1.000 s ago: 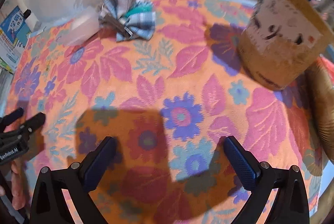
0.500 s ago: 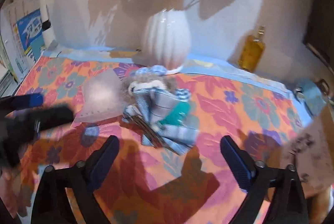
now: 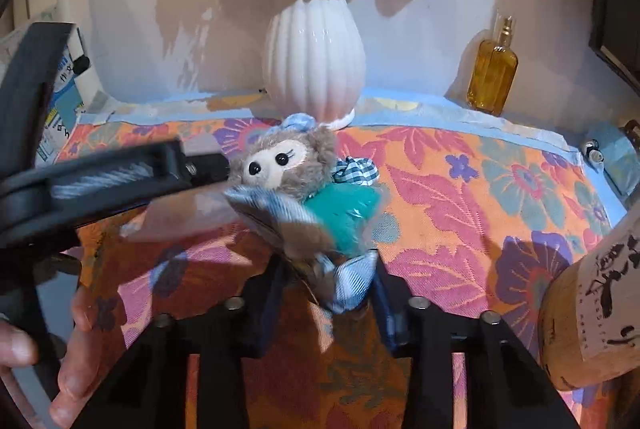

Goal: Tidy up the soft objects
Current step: 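Grasp the checked cloth bow with the right gripper while the left gripper grasps the clear plastic bag, then carry the checked bow and plastic bag into the glass bowl and open both grippers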

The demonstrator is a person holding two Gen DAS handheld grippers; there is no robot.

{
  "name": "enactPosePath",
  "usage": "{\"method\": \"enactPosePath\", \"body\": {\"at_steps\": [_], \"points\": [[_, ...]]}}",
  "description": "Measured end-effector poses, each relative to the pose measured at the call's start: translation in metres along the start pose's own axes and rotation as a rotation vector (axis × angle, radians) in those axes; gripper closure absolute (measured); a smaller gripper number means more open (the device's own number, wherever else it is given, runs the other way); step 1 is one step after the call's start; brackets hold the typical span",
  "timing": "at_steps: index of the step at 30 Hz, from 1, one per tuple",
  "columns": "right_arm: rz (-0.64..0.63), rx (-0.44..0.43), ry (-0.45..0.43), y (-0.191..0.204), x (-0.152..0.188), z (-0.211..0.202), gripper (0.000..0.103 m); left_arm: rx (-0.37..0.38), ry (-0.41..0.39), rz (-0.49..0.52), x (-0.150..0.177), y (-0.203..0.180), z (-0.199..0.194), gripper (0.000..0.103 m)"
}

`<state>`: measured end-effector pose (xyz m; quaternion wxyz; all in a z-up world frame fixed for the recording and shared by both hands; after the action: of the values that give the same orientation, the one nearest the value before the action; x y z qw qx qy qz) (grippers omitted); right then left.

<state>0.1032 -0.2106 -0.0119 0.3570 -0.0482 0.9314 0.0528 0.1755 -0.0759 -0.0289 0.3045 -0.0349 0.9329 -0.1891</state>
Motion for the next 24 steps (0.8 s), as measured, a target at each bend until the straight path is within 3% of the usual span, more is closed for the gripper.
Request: {"method": "enactPosePath", "body": {"at_steps": [9,19,24], "points": [[0.080,-0.103,-0.052,-0.002,0.036,-0.050,0.069,0.059,-0.010,-0.008,0.034,0.016,-0.051,0.063],[0.045,-0.051,-0.056,0.005,0.078,-0.088,0.069,0.089,0.012,0.087,0.105,0.002,-0.094,0.063],[0.113,-0.051,-0.042,-0.014,0.097,-0.106,0.069,0.095,0.024,0.146,0.128,-0.020,-0.098,0.063]]}}
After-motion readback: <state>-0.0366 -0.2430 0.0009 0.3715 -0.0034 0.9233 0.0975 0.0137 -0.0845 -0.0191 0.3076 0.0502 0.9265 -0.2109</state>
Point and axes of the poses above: each gripper's, at about its wrist camera, not at the fingertips, and z roughly the way its jaws point, y to its left, x to its underside, the point moved 6 cm from there along z, roughly the way its jaws point
